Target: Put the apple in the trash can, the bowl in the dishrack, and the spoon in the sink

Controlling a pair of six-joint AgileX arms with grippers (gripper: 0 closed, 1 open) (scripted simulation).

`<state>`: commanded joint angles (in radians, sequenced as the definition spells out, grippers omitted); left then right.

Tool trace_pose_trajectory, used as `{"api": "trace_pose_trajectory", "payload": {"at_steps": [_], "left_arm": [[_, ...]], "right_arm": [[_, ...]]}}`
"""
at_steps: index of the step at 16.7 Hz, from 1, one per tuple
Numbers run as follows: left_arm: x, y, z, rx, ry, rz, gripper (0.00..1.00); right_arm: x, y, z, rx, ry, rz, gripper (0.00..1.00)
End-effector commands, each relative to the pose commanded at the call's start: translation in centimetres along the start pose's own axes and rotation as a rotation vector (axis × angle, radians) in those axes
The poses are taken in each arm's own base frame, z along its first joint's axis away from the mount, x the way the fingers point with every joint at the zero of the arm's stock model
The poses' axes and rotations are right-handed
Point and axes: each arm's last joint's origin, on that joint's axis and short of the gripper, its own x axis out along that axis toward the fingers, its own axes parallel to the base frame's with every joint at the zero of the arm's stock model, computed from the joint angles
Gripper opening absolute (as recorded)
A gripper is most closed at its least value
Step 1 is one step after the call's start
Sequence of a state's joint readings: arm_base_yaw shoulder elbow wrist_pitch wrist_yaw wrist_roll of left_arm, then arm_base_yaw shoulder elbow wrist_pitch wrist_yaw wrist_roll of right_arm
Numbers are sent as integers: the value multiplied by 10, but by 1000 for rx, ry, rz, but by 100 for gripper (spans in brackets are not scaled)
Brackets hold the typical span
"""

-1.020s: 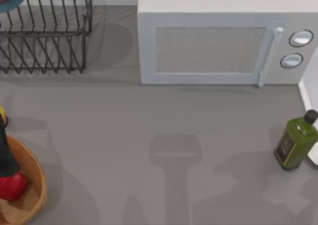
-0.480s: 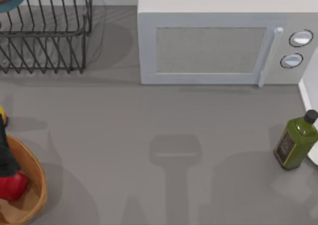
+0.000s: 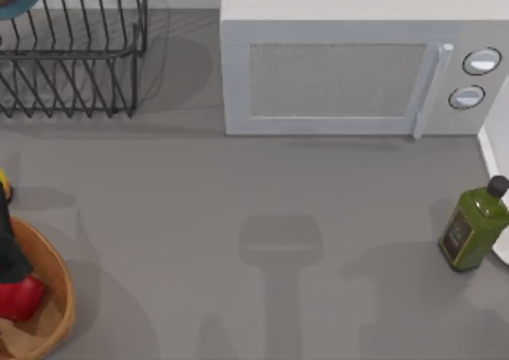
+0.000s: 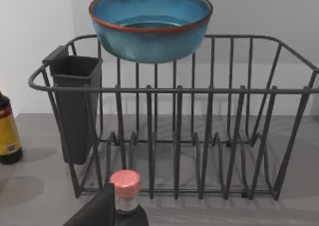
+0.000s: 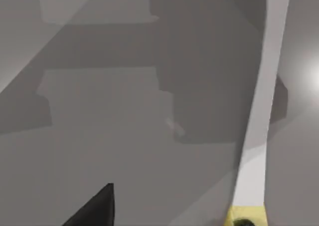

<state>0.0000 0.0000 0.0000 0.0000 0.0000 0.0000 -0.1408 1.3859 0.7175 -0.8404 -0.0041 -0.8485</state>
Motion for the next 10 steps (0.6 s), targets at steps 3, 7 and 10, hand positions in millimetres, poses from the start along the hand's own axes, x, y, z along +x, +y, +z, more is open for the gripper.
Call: {"api": "trace_pose_trajectory", "payload": {"at_steps": [3,7,10], "left_arm": [[0,0,0,0,0,0,100],[0,0,0,0,0,0,100],[0,0,0,0,0,0,100]], "right_arm": [[31,2,-2,-1,-1,-2,100],[55,-3,2,1,-3,-5,100],[61,-7,5,-1,-2,-2,100]]}}
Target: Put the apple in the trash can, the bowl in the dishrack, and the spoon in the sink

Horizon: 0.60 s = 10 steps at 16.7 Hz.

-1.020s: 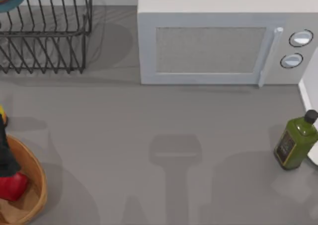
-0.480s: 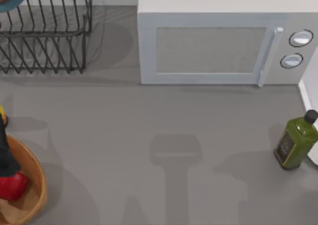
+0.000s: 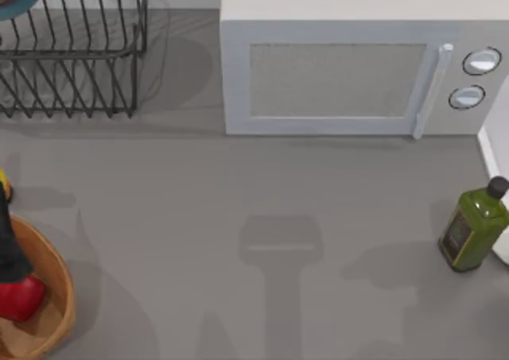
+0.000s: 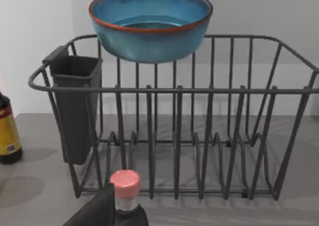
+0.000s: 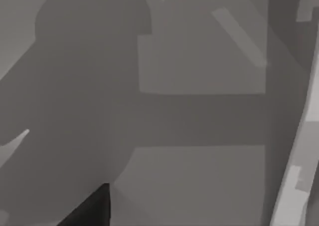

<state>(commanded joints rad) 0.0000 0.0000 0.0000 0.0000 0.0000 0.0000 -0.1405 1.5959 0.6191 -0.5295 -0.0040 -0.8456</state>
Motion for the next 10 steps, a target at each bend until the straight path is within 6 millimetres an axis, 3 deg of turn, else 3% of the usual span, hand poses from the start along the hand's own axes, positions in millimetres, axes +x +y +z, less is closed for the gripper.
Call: {"api": "trace_pose_trajectory", "payload": {"at_steps": [4,10], "left_arm": [[0,0,0,0,0,0,100],[0,0,0,0,0,0,100]], "right_arm": [[0,0,0,0,0,0,100],[0,0,0,0,0,0,55]]}}
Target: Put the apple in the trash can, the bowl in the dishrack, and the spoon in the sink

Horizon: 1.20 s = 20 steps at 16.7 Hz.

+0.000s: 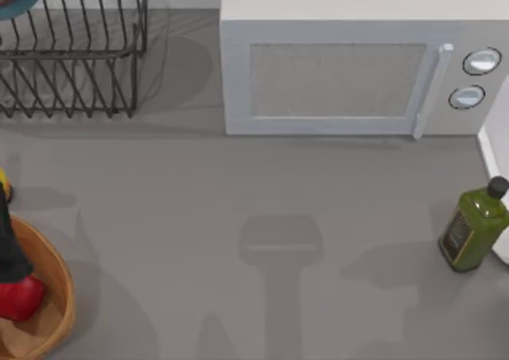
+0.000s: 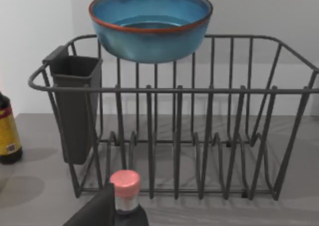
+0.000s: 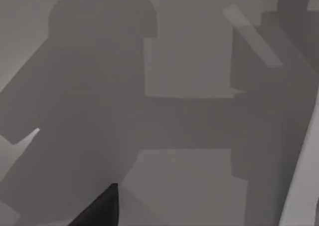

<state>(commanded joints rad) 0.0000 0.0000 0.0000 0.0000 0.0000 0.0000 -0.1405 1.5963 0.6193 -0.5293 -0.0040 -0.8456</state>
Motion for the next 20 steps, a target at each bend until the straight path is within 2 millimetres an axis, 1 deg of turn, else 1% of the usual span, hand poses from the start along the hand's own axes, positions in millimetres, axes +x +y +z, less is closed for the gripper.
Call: {"api": "trace_pose_trajectory", "payload": {"at_steps": [7,8,15,16,18,20], "left_arm": [[0,0,0,0,0,0,100],[0,0,0,0,0,0,100],[0,0,0,0,0,0,100],[0,0,0,0,0,0,100],[0,0,0,0,0,0,100],[0,0,0,0,0,0,100]], "right_arm": [[0,0,0,0,0,0,2],[0,0,0,0,0,0,0],[0,0,0,0,0,0,0],[-20,5,-5,32,18,44,0],[-23,3,-4,32,19,44,0],[-34,1,-3,33,22,46,0]]}}
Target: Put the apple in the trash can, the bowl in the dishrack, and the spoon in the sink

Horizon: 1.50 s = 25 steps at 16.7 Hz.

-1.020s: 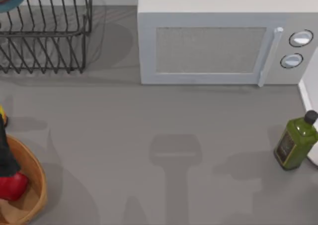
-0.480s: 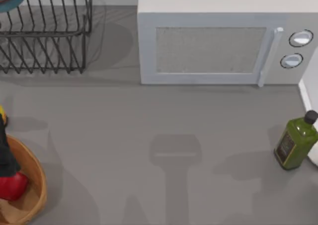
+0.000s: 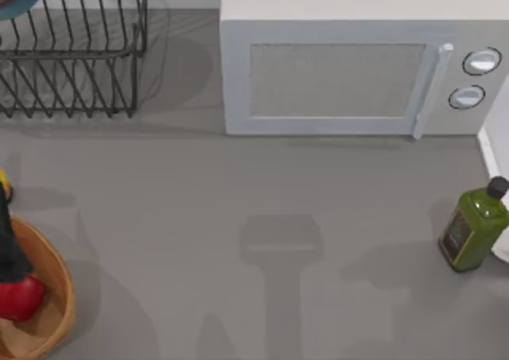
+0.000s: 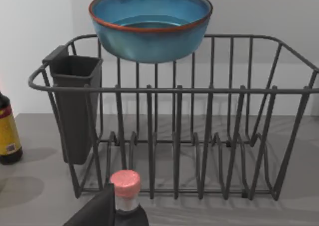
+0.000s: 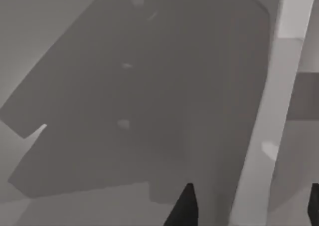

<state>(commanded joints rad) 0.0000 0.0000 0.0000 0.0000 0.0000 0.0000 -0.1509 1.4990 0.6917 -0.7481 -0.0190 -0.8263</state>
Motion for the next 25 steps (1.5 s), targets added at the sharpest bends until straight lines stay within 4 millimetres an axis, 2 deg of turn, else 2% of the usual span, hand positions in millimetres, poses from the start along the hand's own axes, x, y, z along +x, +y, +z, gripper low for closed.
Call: {"api": "trace_pose_trajectory", "payload": {"at_steps": [9,16,20,25], "left_arm": [[0,0,0,0,0,0,100],[0,0,0,0,0,0,100],[0,0,0,0,0,0,100],[0,0,0,0,0,0,100]], "right_arm": [[-82,3,1,-2,0,2,0],[-87,2,1,3,-1,-5,0],[-112,-20,15,21,-23,-84,0],[-172,-72,58,27,-97,-222,0]]}}
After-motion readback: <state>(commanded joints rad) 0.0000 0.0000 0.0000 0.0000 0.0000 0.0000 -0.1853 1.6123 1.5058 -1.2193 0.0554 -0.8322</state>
